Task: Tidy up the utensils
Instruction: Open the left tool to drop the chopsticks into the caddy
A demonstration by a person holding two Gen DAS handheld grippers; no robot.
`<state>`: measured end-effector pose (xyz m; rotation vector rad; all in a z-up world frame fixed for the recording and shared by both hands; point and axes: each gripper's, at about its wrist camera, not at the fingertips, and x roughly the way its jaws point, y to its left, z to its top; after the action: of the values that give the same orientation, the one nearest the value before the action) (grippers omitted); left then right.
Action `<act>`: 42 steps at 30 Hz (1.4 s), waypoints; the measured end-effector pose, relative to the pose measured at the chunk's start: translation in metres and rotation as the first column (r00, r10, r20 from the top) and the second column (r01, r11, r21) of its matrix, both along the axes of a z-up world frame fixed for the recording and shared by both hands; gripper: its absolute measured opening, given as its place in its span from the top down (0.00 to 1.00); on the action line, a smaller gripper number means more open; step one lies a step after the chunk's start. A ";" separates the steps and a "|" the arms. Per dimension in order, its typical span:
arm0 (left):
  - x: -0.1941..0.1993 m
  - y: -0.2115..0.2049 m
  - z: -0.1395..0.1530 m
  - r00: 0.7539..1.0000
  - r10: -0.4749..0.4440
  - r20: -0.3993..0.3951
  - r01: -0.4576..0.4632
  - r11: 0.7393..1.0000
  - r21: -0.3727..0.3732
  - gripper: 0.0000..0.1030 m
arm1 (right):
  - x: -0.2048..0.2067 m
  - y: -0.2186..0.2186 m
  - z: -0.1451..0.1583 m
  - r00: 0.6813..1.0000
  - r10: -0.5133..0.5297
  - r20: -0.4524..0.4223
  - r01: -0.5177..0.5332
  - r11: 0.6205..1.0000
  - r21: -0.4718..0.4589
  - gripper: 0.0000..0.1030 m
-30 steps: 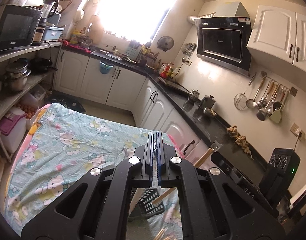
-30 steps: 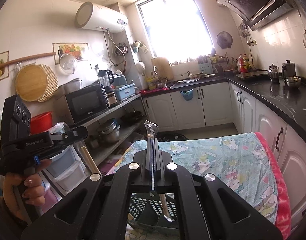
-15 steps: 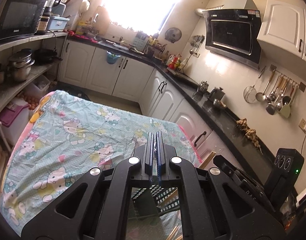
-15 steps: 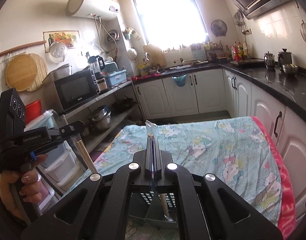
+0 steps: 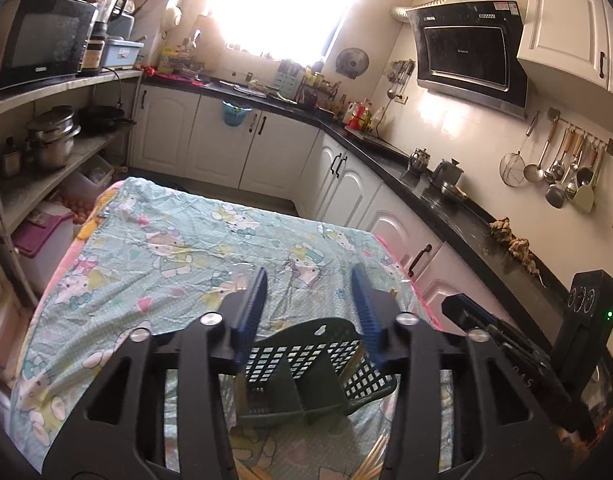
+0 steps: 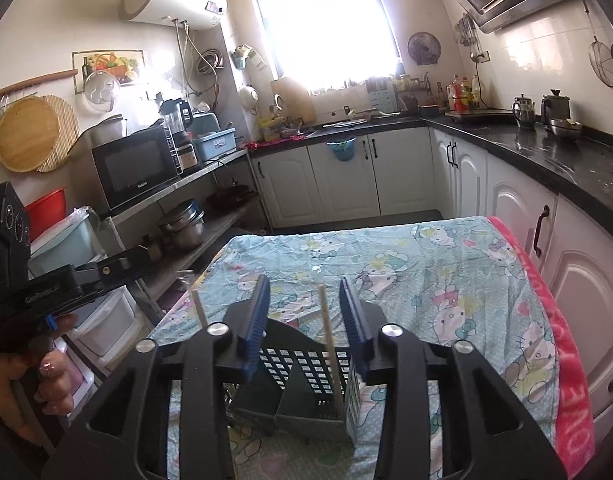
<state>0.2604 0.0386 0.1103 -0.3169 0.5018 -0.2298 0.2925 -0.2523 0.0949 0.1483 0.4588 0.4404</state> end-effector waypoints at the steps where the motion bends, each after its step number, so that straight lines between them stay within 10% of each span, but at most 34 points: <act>1: -0.005 0.001 0.001 1.000 0.009 0.007 -0.009 1.000 0.005 0.51 | -0.003 0.000 0.001 1.000 -0.003 0.007 0.003 1.000 -0.003 0.60; 12: -0.049 0.012 0.002 0.996 0.061 0.062 -0.063 0.998 0.031 0.11 | -0.038 -0.007 0.010 0.999 -0.006 0.050 0.007 1.000 -0.022 0.44; 42: -0.114 0.015 -0.046 0.997 0.073 0.006 -0.073 0.995 0.073 0.10 | -0.107 0.000 -0.030 0.999 0.052 -0.007 -0.053 0.989 -0.141 0.35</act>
<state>0.1459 0.0539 0.0648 -0.2627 0.4938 -0.1403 0.1852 -0.2524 0.0649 0.0001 0.4964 0.4576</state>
